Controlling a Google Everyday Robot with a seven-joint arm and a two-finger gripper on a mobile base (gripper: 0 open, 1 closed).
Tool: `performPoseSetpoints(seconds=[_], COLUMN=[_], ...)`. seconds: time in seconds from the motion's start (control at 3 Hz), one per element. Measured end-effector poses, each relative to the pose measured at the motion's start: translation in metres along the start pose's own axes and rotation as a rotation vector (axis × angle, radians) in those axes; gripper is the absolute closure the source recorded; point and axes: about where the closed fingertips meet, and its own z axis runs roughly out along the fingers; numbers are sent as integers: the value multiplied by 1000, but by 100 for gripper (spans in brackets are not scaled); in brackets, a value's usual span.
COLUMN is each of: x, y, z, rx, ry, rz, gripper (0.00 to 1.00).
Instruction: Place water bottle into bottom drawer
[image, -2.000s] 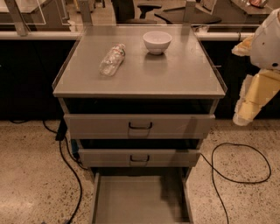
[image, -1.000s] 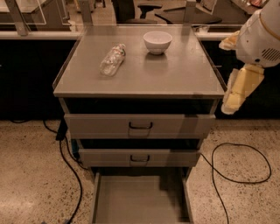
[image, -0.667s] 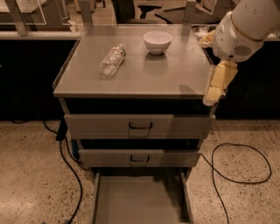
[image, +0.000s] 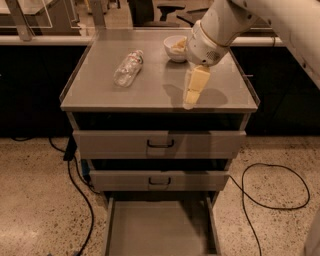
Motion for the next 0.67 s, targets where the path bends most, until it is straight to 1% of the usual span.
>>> performPoseSetpoints(seconds=[0.33, 0.67], x=[0, -4], y=[0, -9], z=[0, 10], rx=[0, -7], ry=[0, 1], rz=[0, -45], gripper=[0, 0])
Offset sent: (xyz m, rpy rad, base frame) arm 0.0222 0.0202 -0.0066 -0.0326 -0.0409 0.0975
